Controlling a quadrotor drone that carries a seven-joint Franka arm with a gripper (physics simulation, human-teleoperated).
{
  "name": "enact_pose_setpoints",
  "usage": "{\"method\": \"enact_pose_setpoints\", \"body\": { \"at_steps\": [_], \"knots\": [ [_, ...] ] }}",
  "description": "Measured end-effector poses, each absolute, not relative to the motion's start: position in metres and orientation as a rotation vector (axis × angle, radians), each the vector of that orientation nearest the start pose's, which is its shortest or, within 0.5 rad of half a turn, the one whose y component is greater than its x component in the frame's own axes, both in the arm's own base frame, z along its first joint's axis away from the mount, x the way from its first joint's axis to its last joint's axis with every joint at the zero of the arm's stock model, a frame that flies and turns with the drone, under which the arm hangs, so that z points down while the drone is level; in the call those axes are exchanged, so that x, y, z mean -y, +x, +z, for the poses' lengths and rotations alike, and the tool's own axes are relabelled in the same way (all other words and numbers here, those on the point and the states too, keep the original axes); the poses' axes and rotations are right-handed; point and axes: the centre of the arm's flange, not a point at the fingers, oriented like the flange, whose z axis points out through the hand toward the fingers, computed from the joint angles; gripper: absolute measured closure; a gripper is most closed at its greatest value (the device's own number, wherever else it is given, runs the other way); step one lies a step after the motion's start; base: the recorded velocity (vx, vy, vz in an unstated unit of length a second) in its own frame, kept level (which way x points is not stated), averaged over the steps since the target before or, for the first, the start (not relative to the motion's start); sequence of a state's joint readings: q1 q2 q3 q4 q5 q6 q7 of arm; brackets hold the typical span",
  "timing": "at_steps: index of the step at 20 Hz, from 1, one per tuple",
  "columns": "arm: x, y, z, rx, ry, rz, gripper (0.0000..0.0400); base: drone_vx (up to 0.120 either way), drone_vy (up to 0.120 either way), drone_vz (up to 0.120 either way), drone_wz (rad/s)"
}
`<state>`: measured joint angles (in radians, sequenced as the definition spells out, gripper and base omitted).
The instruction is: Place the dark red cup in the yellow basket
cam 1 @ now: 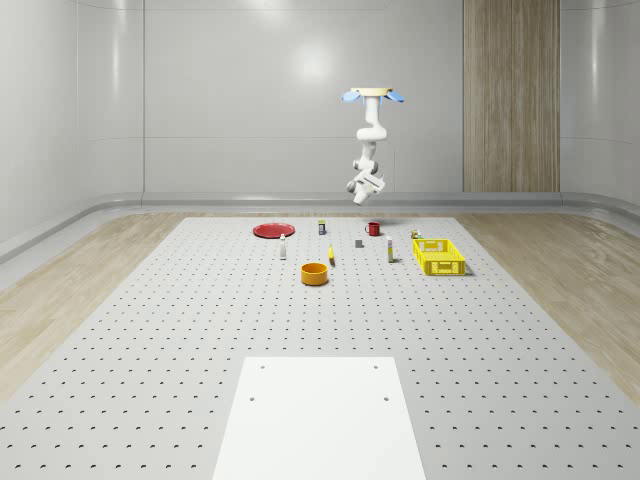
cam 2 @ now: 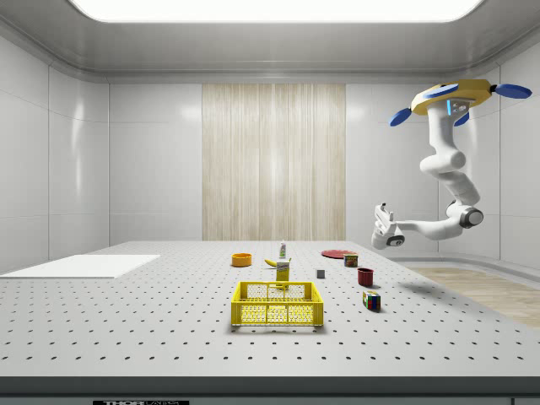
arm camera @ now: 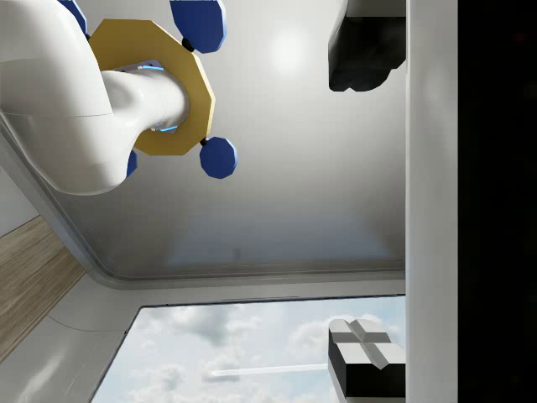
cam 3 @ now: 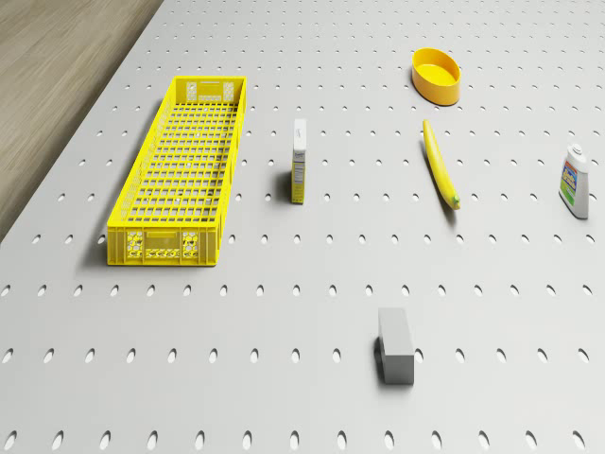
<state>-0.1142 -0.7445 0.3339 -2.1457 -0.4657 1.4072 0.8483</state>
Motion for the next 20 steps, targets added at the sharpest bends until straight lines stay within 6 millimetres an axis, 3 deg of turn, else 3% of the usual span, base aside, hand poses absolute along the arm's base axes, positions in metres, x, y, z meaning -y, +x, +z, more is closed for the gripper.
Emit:
{"method": "enact_pose_setpoints", "body": {
  "at_steps": [4,7,10,12,16,20],
  "knots": [
    [-0.093,0.303,0.625,0.756,1.806,0.579,0.0,0.0,0.0,-0.12,0.0],
    [-0.097,0.304,0.574,0.56,1.323,0.689,0.0,0.0,0.0,-0.12,0.0],
    [-0.078,0.306,0.531,0.374,0.868,0.752,0.0,0.0,0.0,-0.12,0.0],
    [-0.061,0.306,0.513,0.275,0.628,0.772,0.0,0.0,0.0,-0.12,0.0],
    [-0.032,0.307,0.497,0.141,0.313,0.785,0.0,0.0,0.0,-0.12,0.0],
    [-0.016,0.307,0.493,0.071,0.153,0.786,0.0,0.07,0.0,-0.12,0.0]
  ]
}}
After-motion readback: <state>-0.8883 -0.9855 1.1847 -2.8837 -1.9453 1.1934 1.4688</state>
